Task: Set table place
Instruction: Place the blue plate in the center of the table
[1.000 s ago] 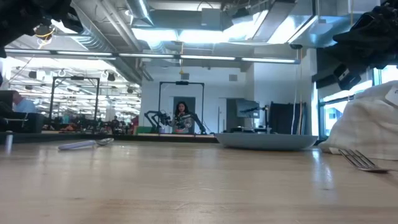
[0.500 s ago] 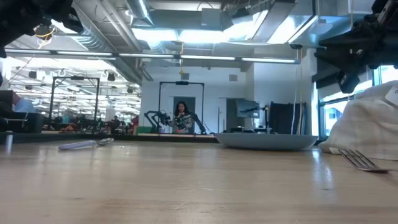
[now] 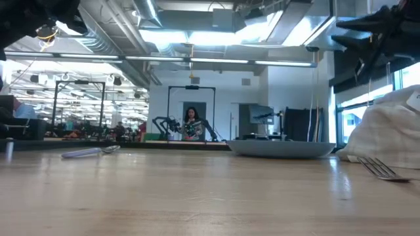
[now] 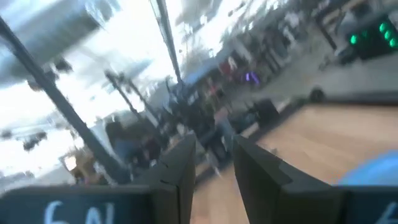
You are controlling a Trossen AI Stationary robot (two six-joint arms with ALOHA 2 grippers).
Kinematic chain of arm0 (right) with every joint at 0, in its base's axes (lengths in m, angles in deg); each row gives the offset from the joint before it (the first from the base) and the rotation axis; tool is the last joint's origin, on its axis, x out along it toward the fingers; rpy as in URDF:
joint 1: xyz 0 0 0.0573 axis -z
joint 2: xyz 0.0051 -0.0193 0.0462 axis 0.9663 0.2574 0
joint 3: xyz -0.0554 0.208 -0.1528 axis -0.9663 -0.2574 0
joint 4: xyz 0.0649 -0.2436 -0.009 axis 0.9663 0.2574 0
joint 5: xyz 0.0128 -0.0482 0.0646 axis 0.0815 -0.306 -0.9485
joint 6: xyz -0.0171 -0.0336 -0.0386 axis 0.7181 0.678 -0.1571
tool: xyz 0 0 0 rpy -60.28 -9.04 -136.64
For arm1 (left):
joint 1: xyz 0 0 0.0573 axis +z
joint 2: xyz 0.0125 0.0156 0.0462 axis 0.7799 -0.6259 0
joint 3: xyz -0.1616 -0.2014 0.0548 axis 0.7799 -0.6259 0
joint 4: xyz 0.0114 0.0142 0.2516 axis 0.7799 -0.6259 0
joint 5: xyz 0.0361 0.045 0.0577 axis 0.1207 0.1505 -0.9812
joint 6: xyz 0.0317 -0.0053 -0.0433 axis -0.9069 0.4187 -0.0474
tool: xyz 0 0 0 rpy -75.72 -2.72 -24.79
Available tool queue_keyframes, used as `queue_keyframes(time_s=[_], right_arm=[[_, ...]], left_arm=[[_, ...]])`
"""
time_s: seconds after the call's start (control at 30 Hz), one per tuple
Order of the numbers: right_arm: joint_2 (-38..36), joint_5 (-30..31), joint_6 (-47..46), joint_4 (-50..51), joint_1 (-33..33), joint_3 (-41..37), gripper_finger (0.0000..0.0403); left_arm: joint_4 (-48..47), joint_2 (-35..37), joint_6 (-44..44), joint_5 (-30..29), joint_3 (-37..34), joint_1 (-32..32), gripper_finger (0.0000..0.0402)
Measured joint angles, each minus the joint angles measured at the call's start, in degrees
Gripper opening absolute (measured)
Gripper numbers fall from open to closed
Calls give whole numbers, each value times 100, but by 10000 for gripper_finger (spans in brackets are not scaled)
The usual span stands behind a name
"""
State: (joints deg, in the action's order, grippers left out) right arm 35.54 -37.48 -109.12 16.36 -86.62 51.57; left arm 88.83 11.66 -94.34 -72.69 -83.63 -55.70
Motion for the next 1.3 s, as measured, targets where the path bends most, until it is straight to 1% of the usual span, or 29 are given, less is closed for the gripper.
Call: queue_keyframes(time_s=[0.1,0.2,0.3,0.4,0.47,0.57,0.63,0.73,0.8,0.83,0.9,1.0,1.03,1.13,1.23,1.3], right_arm=[[0,-29,354,-729,0,0,108],[0,-38,905,-1724,0,0,108],[6,-122,1361,-2367,0,181,108],[84,-328,1755,-2478,0,661,108],[238,-560,2195,-2454,0,1074,108],[642,-905,2969,-2459,0,1852,108],[1046,-1219,3517,-2361,0,2443,108],[1726,-1625,4131,-1702,-2,3408,108],[2127,-1584,4182,-774,-2,4089,108],[2328,-1440,4100,-284,-2,4395,108],[2754,-887,3702,775,-2,4982,108],[3382,-63,2864,2262,-1,5629,108],[3583,102,2652,2740,0,5793,108],[4073,189,2236,3928,0,6075,108],[4525,206,2095,4672,-2,6073,108],[4863,208,2086,4824,2,5992,108]], left_arm=[[352,2,250,0,-1,0,63],[762,0,570,0,-1,0,58],[1077,0,574,0,-1,0,51],[1364,2,579,0,0,0,46],[1423,2,581,0,-1,0,42],[1637,2,581,-128,-1,0,36],[1750,2,578,-254,-1,0,32],[1931,2,443,-403,-1,0,28],[2029,0,524,-398,-1,0,25],[2128,1,629,-367,-1,0,23],[2339,2,749,-389,19,0,20],[2480,2,728,-721,182,-1,13],[2486,2,727,-824,256,0,11],[2376,2,726,-898,392,-1,3],[2368,0,725,-887,502,-2,2],[2362,1,728,-885,597,0,6]])
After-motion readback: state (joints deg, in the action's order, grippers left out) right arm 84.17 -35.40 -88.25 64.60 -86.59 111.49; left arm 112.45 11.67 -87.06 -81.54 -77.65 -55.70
